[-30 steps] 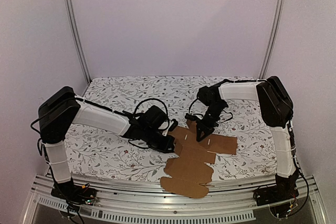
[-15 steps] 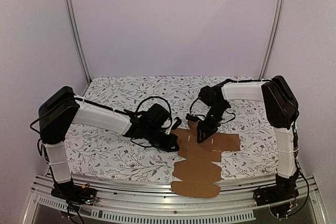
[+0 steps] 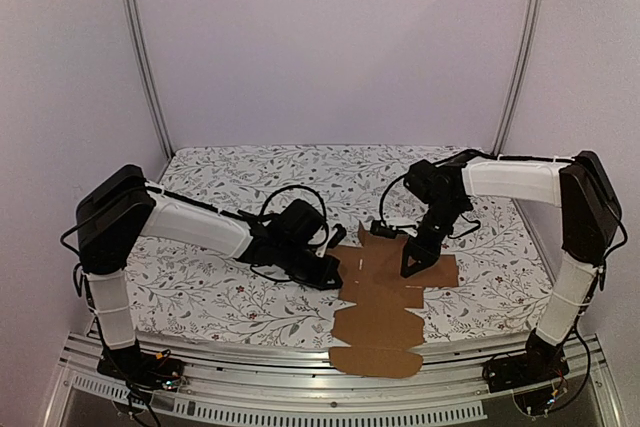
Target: Fold the paper box
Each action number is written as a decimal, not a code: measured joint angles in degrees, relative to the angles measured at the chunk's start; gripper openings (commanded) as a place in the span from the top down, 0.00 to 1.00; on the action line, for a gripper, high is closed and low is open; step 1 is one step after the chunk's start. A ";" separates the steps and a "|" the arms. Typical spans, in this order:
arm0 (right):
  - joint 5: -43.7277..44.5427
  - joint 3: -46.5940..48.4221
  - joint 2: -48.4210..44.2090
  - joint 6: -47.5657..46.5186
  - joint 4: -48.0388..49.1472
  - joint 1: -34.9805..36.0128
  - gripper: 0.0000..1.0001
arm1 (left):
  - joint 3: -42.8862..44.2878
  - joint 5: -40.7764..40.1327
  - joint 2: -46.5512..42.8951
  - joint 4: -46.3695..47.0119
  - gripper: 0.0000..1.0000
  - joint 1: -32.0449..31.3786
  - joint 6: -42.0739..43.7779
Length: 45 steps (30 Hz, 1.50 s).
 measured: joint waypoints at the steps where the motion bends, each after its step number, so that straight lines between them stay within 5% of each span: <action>1: 0.48 -1.55 -0.37 -1.42 0.37 0.15 0.94 | -0.07 -0.28 0.00 -0.07 1.00 0.00 -0.07; 17: 10.54 -7.21 3.30 -6.51 9.70 8.63 0.98 | -2.32 -1.16 0.28 -0.02 1.00 0.02 -1.42; 34: 9.94 -0.48 9.14 -3.32 3.02 7.91 0.97 | -3.52 0.48 0.61 4.46 1.00 0.00 -4.11; 45: 8.59 0.79 10.38 -2.12 0.39 6.75 0.96 | -3.43 7.56 3.28 19.10 1.00 -1.36 -9.22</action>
